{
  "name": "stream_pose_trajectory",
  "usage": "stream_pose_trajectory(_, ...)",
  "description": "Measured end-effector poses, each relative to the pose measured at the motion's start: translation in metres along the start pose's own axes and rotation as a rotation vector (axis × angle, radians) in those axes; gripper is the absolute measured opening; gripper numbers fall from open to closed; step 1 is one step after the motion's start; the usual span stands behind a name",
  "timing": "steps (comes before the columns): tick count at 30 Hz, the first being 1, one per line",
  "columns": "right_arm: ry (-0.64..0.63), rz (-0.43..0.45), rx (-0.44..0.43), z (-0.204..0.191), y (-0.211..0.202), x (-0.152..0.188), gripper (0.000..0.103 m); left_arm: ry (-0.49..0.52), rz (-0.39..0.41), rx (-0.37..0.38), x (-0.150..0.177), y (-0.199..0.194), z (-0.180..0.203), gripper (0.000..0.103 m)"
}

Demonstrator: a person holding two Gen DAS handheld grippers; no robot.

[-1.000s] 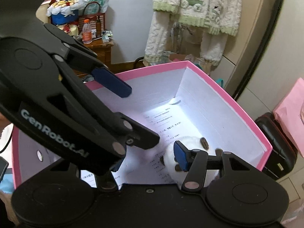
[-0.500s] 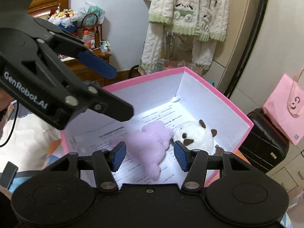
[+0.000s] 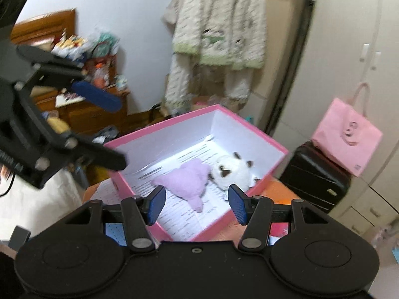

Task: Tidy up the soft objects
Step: 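Move the left tool back toward the wet-wipes pack on the table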

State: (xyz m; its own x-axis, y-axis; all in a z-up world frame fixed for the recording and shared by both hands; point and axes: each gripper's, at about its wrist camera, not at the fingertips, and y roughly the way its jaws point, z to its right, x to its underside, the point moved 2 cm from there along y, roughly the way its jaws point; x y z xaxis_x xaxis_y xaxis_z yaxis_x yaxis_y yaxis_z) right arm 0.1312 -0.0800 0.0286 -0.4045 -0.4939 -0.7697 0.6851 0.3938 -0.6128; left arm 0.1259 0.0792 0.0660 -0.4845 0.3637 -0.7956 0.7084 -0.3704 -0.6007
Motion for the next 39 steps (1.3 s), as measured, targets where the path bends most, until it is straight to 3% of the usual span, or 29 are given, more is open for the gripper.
stream_pose_trajectory(5, 0.078, 0.041, 0.019, 0.012, -0.036, 0.016, 0.061, 0.039, -0.008, 0.086, 0.002, -0.011, 0.028, 0.077)
stream_pose_trajectory(10, 0.150, 0.047, 0.055, 0.026, -0.064, 0.049, 0.061, 0.075, -0.039, 0.242, -0.001, -0.015, 0.054, 0.077)
stream_pose_trajectory(14, 0.198, 0.036, 0.109, 0.038, -0.084, 0.081, 0.061, 0.124, -0.027, 0.266, -0.004, -0.013, 0.081, 0.077)
stream_pose_trajectory(21, 0.239, 0.048, 0.127, 0.057, -0.105, 0.129, 0.062, 0.149, -0.082, 0.342, 0.000, 0.014, 0.119, 0.077)
stream_pose_trajectory(27, 0.255, 0.034, 0.102, 0.075, -0.100, 0.160, 0.063, 0.150, -0.135, 0.360, 0.001, 0.049, 0.141, 0.077)
stream_pose_trajectory(32, 0.245, 0.015, 0.082, 0.082, -0.080, 0.178, 0.065, 0.080, -0.165, 0.371, 0.001, 0.082, 0.145, 0.077)
stream_pose_trajectory(39, 0.164, 0.015, 0.091, 0.090, -0.039, 0.180, 0.069, -0.031, -0.119, 0.302, 0.002, 0.123, 0.137, 0.077)
